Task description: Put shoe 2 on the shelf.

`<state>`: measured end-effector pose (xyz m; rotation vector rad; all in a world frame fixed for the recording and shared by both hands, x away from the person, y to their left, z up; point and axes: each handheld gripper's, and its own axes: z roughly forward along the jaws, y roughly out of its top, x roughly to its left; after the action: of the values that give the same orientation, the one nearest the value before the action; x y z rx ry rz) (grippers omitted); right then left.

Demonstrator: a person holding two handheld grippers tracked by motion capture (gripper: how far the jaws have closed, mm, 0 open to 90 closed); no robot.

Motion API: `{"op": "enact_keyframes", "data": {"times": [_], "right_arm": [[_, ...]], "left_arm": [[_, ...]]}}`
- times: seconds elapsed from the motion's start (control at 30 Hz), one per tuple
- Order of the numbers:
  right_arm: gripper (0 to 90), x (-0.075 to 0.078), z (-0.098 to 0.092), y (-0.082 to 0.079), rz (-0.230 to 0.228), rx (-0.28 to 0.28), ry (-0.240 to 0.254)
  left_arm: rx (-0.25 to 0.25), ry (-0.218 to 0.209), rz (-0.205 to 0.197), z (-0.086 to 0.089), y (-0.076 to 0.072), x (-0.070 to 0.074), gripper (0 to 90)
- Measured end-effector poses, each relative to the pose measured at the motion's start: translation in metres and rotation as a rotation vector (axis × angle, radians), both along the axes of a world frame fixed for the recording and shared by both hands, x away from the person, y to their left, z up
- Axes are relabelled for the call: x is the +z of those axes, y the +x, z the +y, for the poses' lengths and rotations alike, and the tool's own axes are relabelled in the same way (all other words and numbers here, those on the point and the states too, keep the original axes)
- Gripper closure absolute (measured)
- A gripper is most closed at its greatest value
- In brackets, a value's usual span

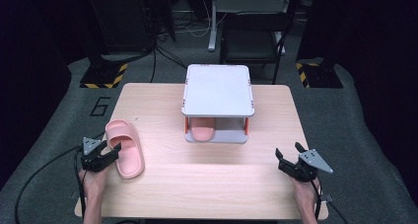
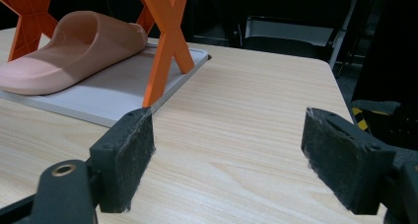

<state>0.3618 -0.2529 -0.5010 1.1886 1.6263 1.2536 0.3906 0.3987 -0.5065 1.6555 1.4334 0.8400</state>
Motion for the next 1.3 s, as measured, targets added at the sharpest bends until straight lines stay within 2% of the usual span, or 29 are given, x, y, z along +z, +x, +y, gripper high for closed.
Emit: {"op": "enact_keyframes", "data": {"times": [0.07,0.13,0.17,0.2,0.27,0.43,0.57,0.6,0.63,0.8,0.93,1.0,1.03,1.1,1.13,1.17,1.2,1.27,1.3], "right_arm": [[19.9,0.0,0.0,0.0,0.009,0.0,0.005],[19.8,0.0,0.0,0.0,0.009,-0.001,0.003],[19.8,0.0,0.0,0.0,0.009,-0.001,0.003],[19.9,-0.001,0.0,0.0,0.013,0.004,-0.002],[19.9,-0.001,0.0,0.0,0.014,0.003,-0.002],[19.9,-0.001,0.001,-0.001,0.012,0.003,0.001],[19.9,0.0,0.001,-0.001,0.01,0.006,0.0],[19.9,0.0,0.0,-0.001,0.01,0.002,-0.002],[19.9,0.0,0.0,-0.001,0.008,0.002,0.002],[19.9,0.0,0.0,-0.001,0.007,-0.001,0.005],[19.9,0.001,0.001,-0.001,0.013,0.005,-0.021],[19.9,0.003,0.003,0.0,0.009,0.017,-0.007],[19.9,0.004,0.003,0.0,0.005,0.026,-0.008],[19.9,0.007,0.005,0.001,0.009,0.034,-0.006],[19.9,0.01,0.007,0.001,0.008,0.036,-0.004],[19.9,0.019,0.009,0.002,-0.001,0.064,0.009],[19.9,0.019,0.009,0.002,-0.001,0.064,0.009],[20.2,0.032,0.011,0.005,-0.01,0.082,0.035],[20.2,0.032,0.011,0.005,-0.01,0.082,0.035]], "left_arm": [[0.017,0.018,-0.01,-0.001,0.003,-0.002,42.9],[0.03,0.02,-0.015,0.0,0.003,-0.003,49.2],[0.043,0.019,-0.006,0.001,0.004,-0.003,49.2],[0.061,0.023,-0.005,0.003,0.004,-0.004,56.3],[0.068,0.023,-0.009,0.004,0.005,-0.004,61.4],[0.077,0.011,-0.011,0.005,0.004,-0.004,67.2],[0.081,0.003,-0.033,0.005,0.002,-0.001,74.6],[0.061,0.015,-0.046,0.004,0.0,0.001,81.8],[0.05,0.023,-0.044,0.001,0.0,0.001,83.1],[0.018,0.009,-0.031,-0.003,0.0,0.001,83.4],[-0.024,0.017,-0.046,-0.01,-0.005,0.009,83.3],[-0.054,0.013,-0.063,-0.017,-0.008,0.016,83.3],[-0.065,-0.003,-0.077,-0.022,-0.009,0.019,83.3],[-0.082,-0.01,-0.082,-0.026,-0.01,0.023,83.2],[-0.102,-0.022,-0.094,-0.032,-0.012,0.028,83.2],[-0.119,-0.025,-0.097,-0.038,-0.013,0.031,83.2],[-0.138,-0.034,-0.105,-0.045,-0.014,0.034,83.2],[-0.179,-0.033,-0.112,-0.061,-0.018,0.038,83.1],[-0.195,-0.03,-0.117,-0.068,-0.019,0.038,83.1]]}}
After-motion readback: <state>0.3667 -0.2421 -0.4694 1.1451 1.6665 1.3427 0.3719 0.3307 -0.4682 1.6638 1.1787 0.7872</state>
